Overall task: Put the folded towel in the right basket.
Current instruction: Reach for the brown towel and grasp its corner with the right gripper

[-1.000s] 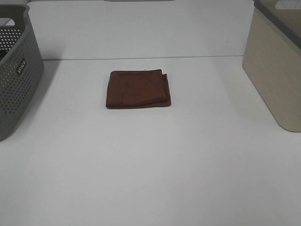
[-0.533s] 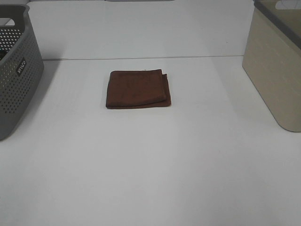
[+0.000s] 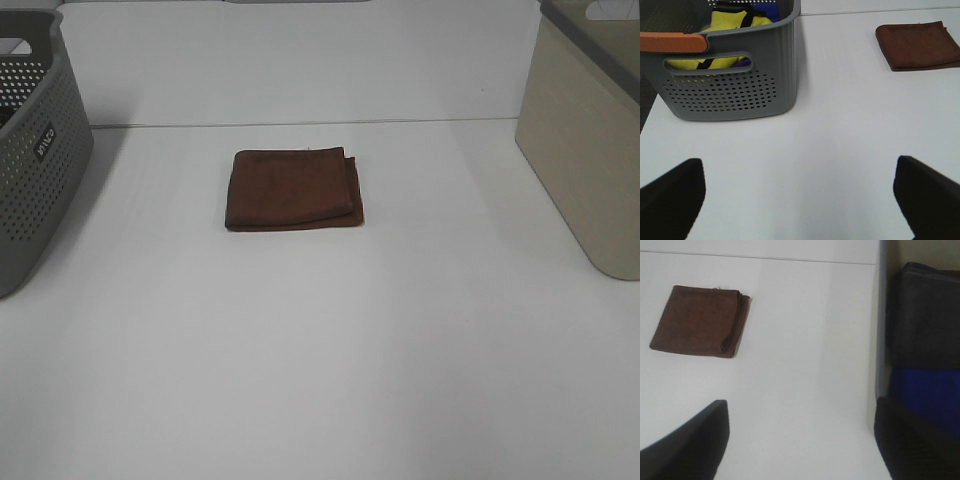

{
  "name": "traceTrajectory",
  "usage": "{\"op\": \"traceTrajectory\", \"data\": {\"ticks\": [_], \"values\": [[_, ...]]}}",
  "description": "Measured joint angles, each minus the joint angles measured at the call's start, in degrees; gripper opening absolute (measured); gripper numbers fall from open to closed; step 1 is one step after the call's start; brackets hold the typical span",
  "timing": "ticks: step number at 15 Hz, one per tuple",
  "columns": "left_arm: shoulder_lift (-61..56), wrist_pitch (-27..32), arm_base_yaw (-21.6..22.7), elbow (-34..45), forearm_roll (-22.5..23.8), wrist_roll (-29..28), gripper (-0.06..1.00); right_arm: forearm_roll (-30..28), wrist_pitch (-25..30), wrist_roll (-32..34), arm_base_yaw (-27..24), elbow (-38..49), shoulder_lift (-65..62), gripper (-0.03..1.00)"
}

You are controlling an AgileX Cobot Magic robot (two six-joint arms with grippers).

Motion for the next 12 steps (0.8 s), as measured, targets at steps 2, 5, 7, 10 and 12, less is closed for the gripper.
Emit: {"op": "traceTrajectory", "data": {"ticks": [2, 5, 7, 10, 12], "values": [[0.00, 0.00, 0.00, 0.00, 0.00, 0.00, 0.97, 5.56, 4.30, -3.95, 0.06, -14.15, 15.01, 0.75], [0.00, 0.00, 0.00, 0.00, 0.00, 0.00, 0.97, 6.30, 5.56, -5.21, 3.67, -25.61, 27.79, 0.75], [0.00, 0.00, 0.00, 0.00, 0.00, 0.00, 0.97, 6.53, 6.13, -5.21, 6.30, -30.94, 33.63, 0.75], [0.00, 0.00, 0.00, 0.00, 0.00, 0.00, 0.97, 8.37, 11.92, -3.15, 8.65, -41.71, 45.84, 0.75], [0.00, 0.00, 0.00, 0.00, 0.00, 0.00, 0.97, 10.20, 16.44, -1.03, 8.71, -48.19, 53.11, 0.75]]}}
